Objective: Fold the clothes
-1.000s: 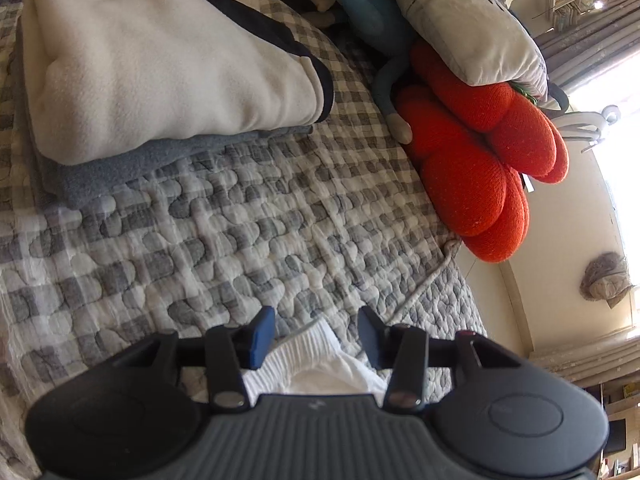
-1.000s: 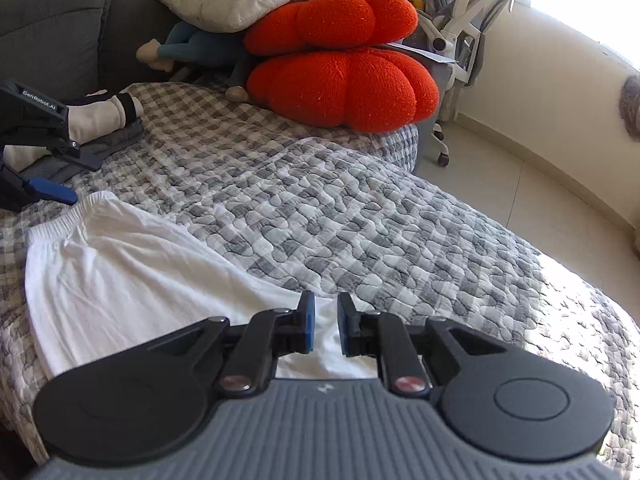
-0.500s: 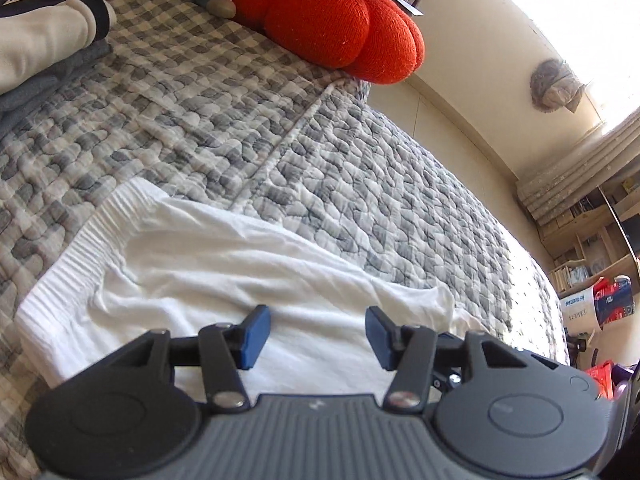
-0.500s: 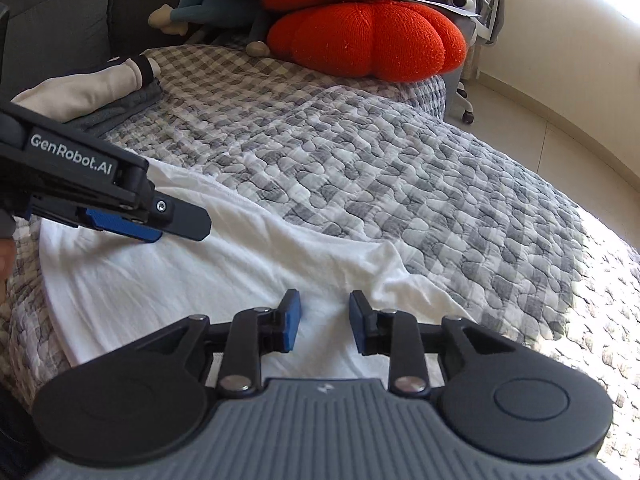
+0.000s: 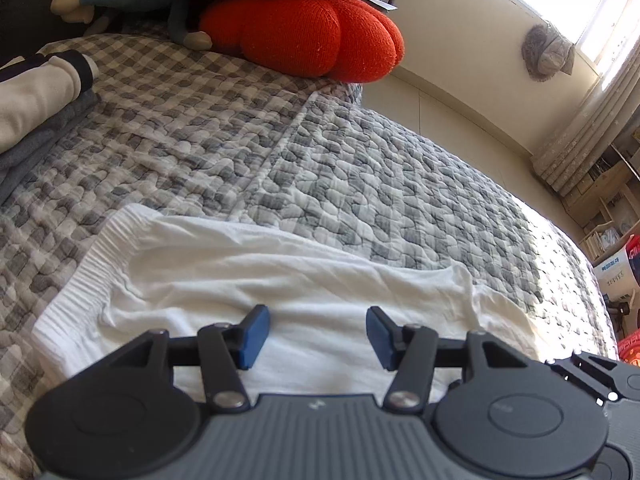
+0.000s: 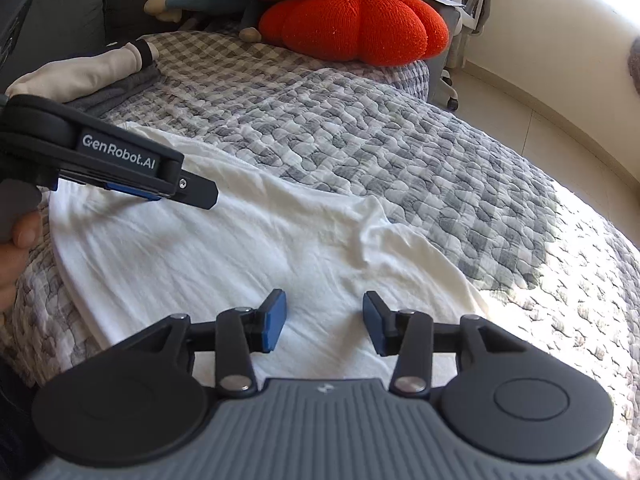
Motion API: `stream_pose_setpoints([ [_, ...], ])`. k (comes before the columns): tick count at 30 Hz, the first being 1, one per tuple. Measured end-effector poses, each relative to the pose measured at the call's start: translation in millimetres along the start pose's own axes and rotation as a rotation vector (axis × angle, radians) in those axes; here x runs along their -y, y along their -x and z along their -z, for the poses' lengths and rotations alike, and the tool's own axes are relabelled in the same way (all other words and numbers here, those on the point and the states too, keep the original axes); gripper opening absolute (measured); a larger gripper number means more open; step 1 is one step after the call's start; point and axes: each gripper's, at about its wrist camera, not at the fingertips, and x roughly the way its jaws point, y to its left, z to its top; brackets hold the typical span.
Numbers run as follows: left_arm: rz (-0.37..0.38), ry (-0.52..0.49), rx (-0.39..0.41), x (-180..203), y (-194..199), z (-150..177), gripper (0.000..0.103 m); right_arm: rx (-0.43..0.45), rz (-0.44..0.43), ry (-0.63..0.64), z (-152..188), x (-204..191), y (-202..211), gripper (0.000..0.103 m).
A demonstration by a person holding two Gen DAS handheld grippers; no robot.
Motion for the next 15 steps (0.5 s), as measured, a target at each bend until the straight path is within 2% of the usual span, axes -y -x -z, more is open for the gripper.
stream_pose_setpoints([
  [6, -0.004, -0.016, 0.012, -1.8, 2.0, 3.0, 0.055, -0.042, 0.019, -0.052, 17.2, 18.5, 14.4, 0.056],
  [11, -0.013, -0.032, 0.019, -0.2, 3.3, 5.7, 0.055, -0.069, 0.041, -0.086, 39.5, 39.8, 29.5, 0.072],
  [15, -0.011, -0.026, 0.018, -1.5, 3.3, 5.9, 0.055, -0.087, 0.045, -0.122, 59.4, 58.8, 43.6, 0.077],
])
